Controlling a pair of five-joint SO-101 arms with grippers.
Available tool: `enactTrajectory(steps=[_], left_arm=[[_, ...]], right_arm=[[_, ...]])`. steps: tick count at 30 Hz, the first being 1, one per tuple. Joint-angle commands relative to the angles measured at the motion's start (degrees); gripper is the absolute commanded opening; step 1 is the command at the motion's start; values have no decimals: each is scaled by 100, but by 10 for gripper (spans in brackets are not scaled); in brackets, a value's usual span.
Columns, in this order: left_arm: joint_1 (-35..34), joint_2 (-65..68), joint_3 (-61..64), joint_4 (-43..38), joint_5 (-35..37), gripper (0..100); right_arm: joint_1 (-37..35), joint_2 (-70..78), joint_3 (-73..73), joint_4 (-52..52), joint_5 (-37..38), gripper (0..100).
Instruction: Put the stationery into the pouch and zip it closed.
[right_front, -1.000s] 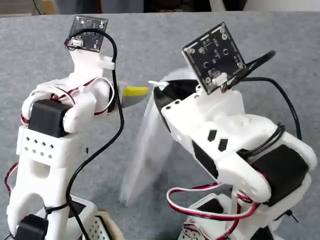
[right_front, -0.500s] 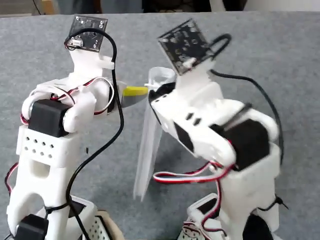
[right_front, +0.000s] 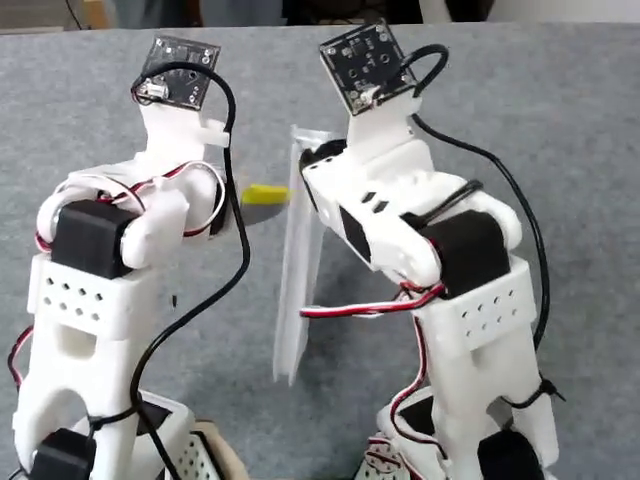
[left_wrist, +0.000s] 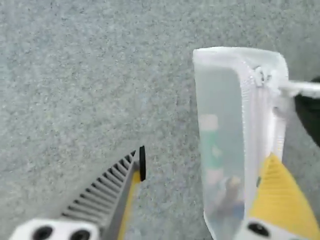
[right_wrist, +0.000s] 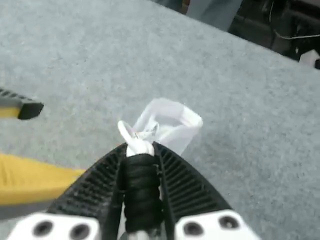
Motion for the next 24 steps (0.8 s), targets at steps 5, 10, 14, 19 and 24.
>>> enactTrajectory(steps=[5, 10, 14, 19, 24], left_arm=[[-22, -149, -769, 396, -44, 369], [207, -149, -813, 396, 325, 369], [567, -149, -813, 334, 976, 369], [884, -149, -804, -26, 1222, 369], [884, -132, -760, -281, 1064, 369]], right_arm=[[62, -31, -48, -185, 62, 12], [62, -66, -57, -185, 62, 12], [70, -66, -57, -185, 62, 12], [70, -75, -57, -185, 62, 12], [79, -75, -312, -141, 62, 12]])
